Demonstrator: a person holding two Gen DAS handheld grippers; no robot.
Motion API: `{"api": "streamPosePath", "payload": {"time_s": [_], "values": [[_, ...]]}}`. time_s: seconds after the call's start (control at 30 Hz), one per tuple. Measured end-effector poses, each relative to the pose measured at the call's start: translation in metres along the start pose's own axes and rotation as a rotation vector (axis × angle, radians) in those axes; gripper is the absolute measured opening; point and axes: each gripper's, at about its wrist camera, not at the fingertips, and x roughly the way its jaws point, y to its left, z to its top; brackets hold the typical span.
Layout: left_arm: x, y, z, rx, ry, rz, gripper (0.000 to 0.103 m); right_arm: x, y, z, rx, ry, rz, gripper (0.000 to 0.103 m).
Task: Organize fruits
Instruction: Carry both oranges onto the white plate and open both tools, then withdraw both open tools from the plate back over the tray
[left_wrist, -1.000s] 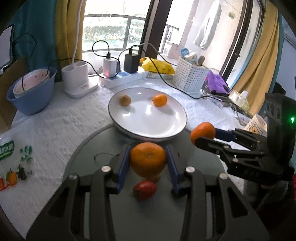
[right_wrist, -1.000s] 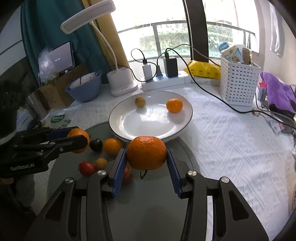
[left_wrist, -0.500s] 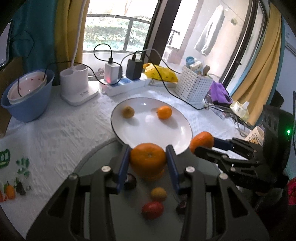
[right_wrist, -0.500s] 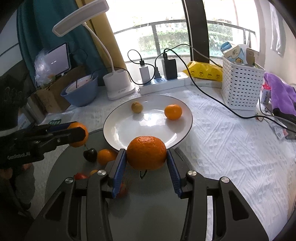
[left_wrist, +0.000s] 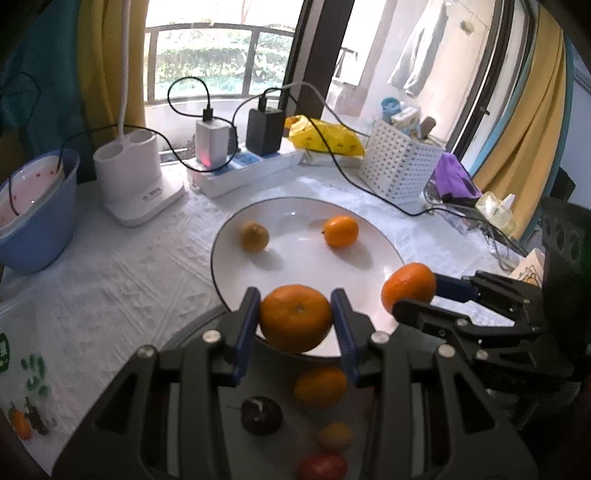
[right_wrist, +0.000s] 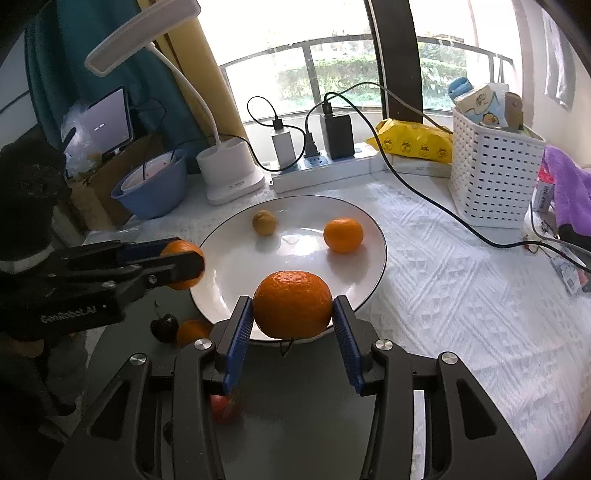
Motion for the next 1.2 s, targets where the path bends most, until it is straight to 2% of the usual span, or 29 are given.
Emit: {"api": "streamPosePath", "payload": {"time_s": [0.33,0.4,1.07,1.13,1.2], "values": [[0.015,0.002,0.005,-0.012,0.028,0.000,0.041,0.009,-0.005,0.003,0.015,0.013,-0.008,0.047],[0.014,0.003,0.006,-0.018,0.021,-0.005,0.045,0.009,-0.004,0.003,0.013,0.016,-0.015,0.047],[-0.038,-0.004,-0.001,-0.002,-0.071,0.016,0.049,-0.029,0.020,0.004,-0.012,-0.056,-0.049,0.049],[-0.045,-0.007,-0.003,0.003,-0.084,0.017,0.051,-0.035,0.024,0.003,-0.019,-0.064,-0.051,0.049],[-0.052,-0.008,-0.005,0.003,-0.096,0.015,0.059,-0.040,0.028,0.003,-0.024,-0.071,-0.052,0.049]]}}
